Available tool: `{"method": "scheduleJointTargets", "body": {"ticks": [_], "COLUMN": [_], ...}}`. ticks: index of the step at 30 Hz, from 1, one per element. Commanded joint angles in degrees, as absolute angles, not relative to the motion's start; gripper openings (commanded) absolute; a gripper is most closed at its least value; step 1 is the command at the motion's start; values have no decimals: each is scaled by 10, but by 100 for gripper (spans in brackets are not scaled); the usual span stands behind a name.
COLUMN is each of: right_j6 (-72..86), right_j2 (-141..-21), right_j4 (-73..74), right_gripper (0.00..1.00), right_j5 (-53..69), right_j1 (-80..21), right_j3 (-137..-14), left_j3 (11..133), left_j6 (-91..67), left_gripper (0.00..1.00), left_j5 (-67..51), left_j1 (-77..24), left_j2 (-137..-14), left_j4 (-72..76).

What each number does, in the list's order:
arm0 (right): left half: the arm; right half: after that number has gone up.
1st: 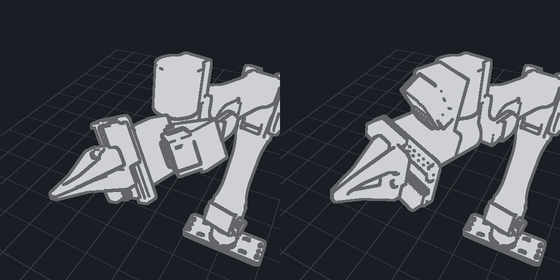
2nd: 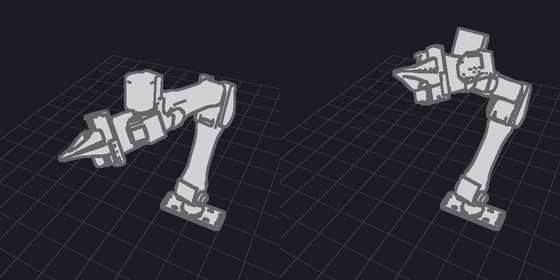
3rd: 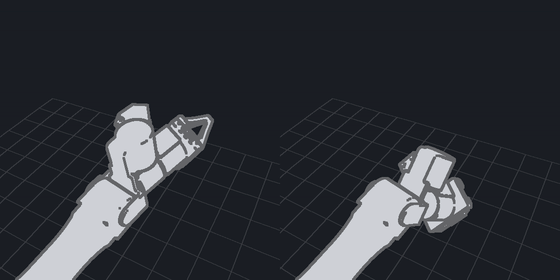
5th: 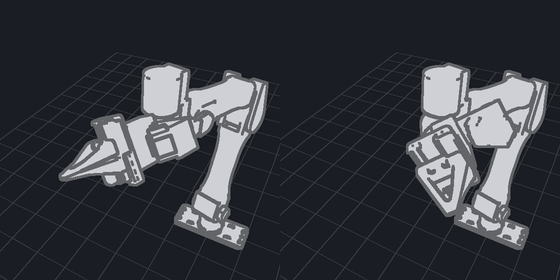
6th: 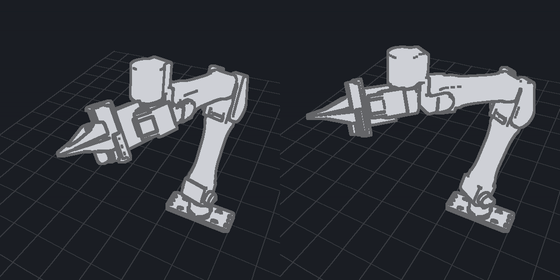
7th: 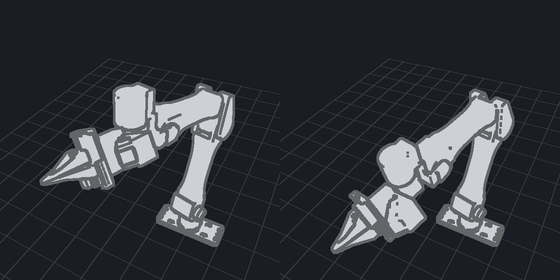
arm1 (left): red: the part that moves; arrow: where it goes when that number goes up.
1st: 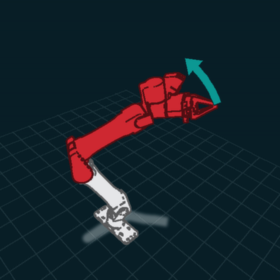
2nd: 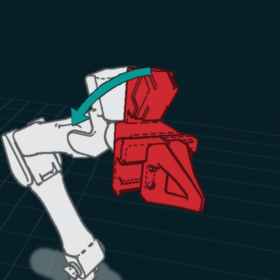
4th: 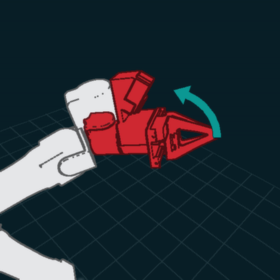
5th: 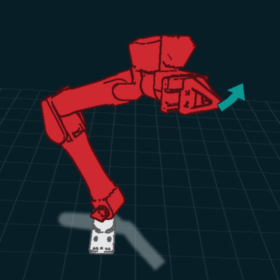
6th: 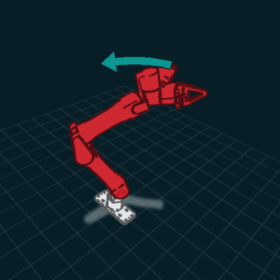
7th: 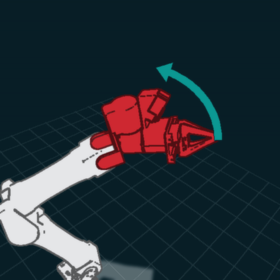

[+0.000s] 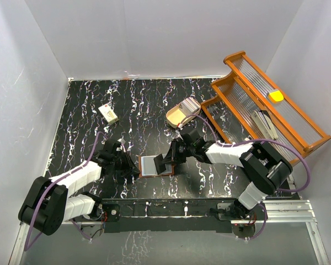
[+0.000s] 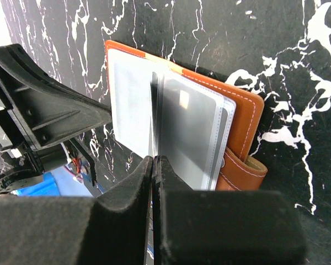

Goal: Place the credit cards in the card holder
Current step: Insert the credit card into the card holder.

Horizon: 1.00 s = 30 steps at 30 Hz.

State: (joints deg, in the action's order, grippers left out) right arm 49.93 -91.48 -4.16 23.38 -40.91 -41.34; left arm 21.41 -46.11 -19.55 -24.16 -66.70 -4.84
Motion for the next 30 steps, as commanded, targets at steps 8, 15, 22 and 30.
{"method": "scheduleJointTargets", "body": {"ticks": [8,15,22,30], "right_j6": [502,502,506,508], "right_j2": [-902,-915,-944,-957], "right_j4": [-75,-85,-105,-113], "right_gripper": [0,0,0,0], "right_j5": [235,246,276,276], "right_j1": [-397,-394,-393,-391], "right_j3": [-403,-400,-404,-410], "left_j3": [201,203,205,209], "left_j6": [-462,-461,-461,-459], "left_gripper": [3,3,3,3], "left_j5": [-195,-198,-201,-202], "left_j1": [-242,-242,-242,-242], "left_j2": [-661,-665,-675,-678], "left_j4": [-58,-56,-51,-54]}}
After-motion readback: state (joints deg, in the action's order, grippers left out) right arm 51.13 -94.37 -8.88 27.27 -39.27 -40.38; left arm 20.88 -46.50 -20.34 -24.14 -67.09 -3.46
